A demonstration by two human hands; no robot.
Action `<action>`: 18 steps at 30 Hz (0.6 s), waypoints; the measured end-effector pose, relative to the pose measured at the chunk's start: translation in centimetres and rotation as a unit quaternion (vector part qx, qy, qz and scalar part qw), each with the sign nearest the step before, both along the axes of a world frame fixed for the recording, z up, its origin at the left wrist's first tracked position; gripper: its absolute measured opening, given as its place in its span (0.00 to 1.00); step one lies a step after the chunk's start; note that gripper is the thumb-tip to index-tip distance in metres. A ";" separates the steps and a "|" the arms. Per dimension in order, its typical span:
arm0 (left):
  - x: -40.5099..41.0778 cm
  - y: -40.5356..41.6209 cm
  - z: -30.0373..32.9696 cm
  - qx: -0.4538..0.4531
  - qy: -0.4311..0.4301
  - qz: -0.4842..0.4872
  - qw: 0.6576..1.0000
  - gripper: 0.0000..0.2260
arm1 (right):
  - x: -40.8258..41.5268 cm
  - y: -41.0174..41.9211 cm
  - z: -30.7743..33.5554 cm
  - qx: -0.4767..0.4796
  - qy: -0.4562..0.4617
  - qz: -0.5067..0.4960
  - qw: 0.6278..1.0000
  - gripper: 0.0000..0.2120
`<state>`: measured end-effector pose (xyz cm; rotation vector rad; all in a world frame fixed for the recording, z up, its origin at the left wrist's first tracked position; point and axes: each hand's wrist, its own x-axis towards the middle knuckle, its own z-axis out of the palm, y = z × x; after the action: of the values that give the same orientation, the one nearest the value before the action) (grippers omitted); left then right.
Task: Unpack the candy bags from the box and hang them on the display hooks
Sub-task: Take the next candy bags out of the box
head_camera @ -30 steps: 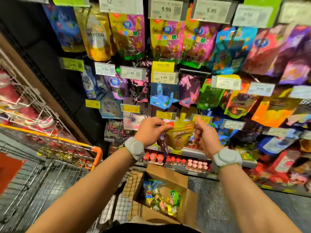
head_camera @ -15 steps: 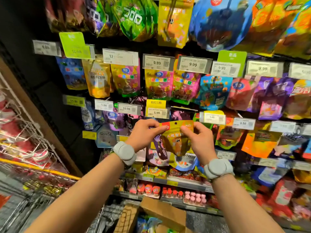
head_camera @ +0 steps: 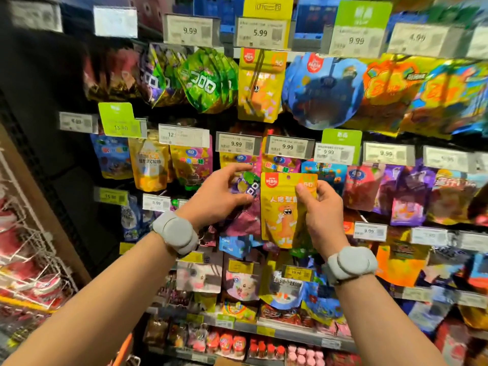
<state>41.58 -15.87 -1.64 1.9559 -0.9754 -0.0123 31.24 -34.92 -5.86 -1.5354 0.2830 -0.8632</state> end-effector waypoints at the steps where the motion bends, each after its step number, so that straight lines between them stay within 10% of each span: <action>1: 0.2 -0.1 0.4 0.015 -0.015 0.017 1.000 0.23 | 0.2 -0.1 0.3 0.000 -0.005 0.001 1.000 0.03; 5: 1.2 -0.3 3.0 0.037 -0.057 0.018 0.998 0.04 | 0.6 -0.2 2.9 0.016 -0.038 0.016 0.999 0.04; 18: 1.8 -0.9 10.2 0.076 -0.215 0.083 0.970 0.06 | 1.0 -0.8 8.0 -0.003 -0.085 0.012 0.996 0.06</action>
<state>43.42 -16.79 8.56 2.2286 -1.1063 0.4601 32.20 -35.67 2.10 -1.4569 0.1384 -0.9698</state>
